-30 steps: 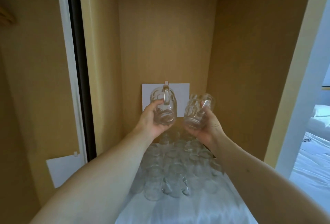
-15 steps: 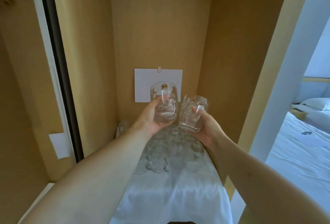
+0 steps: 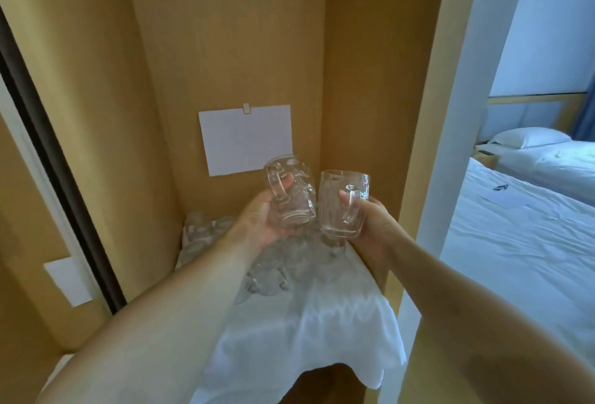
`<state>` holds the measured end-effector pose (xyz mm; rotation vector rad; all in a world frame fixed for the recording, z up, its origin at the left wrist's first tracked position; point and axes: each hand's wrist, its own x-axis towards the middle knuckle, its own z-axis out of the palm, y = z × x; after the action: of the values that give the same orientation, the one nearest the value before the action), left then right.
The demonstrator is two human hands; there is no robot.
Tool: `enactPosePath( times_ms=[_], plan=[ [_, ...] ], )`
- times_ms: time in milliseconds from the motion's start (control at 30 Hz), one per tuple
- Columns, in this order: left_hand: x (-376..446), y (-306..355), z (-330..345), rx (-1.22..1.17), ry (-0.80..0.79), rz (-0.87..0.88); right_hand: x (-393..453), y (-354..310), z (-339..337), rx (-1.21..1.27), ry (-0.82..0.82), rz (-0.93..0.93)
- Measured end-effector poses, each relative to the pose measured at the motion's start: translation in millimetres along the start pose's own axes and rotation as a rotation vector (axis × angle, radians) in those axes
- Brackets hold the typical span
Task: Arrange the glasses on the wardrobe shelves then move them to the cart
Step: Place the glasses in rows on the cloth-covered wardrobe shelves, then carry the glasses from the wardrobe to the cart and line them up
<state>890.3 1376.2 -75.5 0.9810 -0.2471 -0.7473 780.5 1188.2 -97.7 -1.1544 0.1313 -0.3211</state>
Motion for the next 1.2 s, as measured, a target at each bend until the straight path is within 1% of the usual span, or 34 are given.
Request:
enactPosePath(
  times_ms=[233, 367, 433, 533, 600, 767, 867, 1033, 1200],
  plan=[
    [9.8, 6.6, 6.8, 0.038, -0.236, -0.134, -23.2, 1.8, 4.9, 0.045, 0.069, -0.074],
    [13.4, -1.0, 13.7, 0.026, -0.421, -0.171, -50.1, 0.8, 4.7, -0.001, 0.197, -0.141],
    [15.5, -8.1, 21.3, 0.051, -0.455, -0.218, -69.4, -1.0, 2.6, -0.065, 0.261, -0.162],
    [17.4, -22.8, 36.0, 0.171, -0.477, -0.26, -102.3, -4.1, -2.0, -0.109, 0.359, -0.184],
    [14.4, -34.2, 49.0, 0.215, -0.525, -0.298, -124.9, -6.1, -7.2, -0.116, 0.431, -0.211],
    [-4.6, -71.4, 86.9, 0.175, -0.695, -0.371, -186.0, -11.3, -22.5, -0.114, 0.644, -0.264],
    [-13.6, -97.0, 117.1, 0.17, -0.757, -0.418, -226.8, -17.5, -31.6, -0.122, 0.699, -0.313],
    [-34.8, -137.7, 169.7, 0.248, -0.857, -0.511, -298.2, -26.2, -51.6, -0.103, 0.799, -0.374],
    [-69.2, -185.6, 231.4, 0.289, -1.006, -0.605, -369.2, -38.1, -75.7, -0.092, 0.956, -0.448]
  ],
)
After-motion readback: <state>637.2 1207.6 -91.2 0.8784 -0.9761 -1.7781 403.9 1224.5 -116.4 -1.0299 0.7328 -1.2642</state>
